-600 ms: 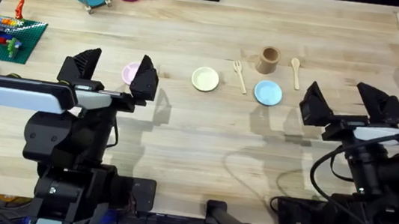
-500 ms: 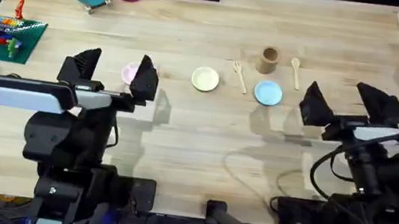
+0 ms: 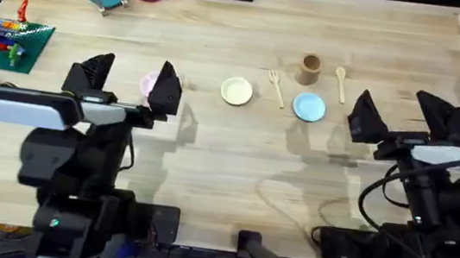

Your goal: Pick up a utensil and set it on the pink plate, then put the other utensil in the container.

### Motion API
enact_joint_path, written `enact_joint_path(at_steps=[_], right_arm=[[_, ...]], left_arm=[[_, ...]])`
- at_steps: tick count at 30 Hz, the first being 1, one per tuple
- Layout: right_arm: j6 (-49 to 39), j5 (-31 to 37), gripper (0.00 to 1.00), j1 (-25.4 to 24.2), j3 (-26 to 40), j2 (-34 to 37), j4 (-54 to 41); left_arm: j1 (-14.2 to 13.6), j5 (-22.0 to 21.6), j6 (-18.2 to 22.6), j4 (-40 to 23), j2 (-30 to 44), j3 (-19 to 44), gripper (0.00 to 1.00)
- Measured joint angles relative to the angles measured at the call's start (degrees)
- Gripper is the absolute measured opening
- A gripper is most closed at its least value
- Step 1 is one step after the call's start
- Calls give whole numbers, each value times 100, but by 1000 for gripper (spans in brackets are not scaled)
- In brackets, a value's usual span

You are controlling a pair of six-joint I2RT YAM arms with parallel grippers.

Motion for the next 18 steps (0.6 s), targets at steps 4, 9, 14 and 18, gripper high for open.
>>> enact_joint_path(at_steps=[4,9,14,18], right_arm=[[0,31,998,0,178,3,-120],[0,204,997,0,860,8,-589],[-2,304,996,0,1743,360,-1153],[-2,325,998,0,2486,988,-1737]], left_arm=[[0,-2,24,-265,0,528,994],[2,-2,24,-669,279,1362,993],[-1,-2,24,-1197,1027,2240,994],[2,-2,24,-1762,1755,3060,994]])
